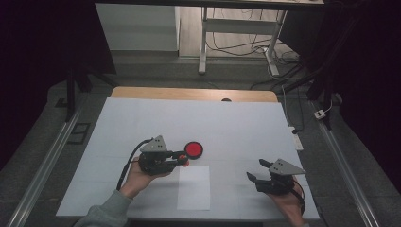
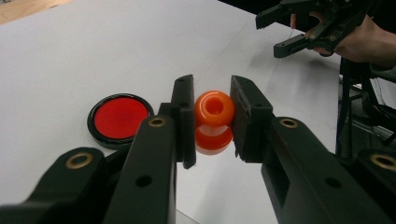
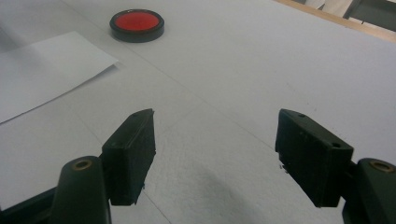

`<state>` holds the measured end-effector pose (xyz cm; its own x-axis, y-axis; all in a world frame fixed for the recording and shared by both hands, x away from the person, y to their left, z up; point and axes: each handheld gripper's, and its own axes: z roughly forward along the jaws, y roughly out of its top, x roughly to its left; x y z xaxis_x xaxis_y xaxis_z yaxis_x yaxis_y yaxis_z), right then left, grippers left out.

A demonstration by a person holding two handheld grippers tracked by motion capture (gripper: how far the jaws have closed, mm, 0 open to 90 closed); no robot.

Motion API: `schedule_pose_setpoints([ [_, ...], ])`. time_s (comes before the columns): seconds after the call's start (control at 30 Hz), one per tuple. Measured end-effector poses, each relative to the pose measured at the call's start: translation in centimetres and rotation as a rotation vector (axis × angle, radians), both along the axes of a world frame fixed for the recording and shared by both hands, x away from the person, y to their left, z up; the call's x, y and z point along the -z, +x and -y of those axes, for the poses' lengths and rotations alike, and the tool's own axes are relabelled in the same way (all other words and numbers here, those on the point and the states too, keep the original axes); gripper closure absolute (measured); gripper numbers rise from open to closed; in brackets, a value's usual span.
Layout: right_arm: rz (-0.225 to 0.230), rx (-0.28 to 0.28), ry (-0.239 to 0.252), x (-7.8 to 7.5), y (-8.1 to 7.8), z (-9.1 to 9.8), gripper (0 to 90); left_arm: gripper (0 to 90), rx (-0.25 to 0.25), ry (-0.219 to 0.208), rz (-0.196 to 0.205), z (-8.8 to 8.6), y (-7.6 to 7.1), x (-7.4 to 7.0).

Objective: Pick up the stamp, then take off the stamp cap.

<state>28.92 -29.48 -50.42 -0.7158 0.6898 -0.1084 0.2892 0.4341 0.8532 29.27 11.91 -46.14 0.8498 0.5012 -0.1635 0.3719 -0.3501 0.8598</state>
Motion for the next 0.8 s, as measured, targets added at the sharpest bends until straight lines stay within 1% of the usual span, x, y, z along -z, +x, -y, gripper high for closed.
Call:
schedule_pose_setpoints([
  [0.2,0.001,0.003,-0.001,-0.04,0.01,0.03,28.2,72.1,0.009,0.006,-0.001,0.46,-0.05,0.15],
  [0.47,-0.001,0.005,-0.001,0.03,0.05,0.06,28.2,72.1,0.012,0.014,-0.006,0.68,0.09,0.36],
  [0.6,0.002,0.001,-0.002,-0.02,0.06,-0.02,28.2,72.2,0.011,0.020,-0.008,0.79,0.14,0.58],
  [0.77,0.009,-0.012,0.011,-0.29,0.00,-0.41,28.3,72.2,0.010,0.019,-0.010,0.82,0.22,0.66],
  [0.8,0.005,-0.015,0.008,-0.32,0.01,-0.48,28.3,72.2,0.006,0.017,-0.013,0.81,0.25,0.71],
])
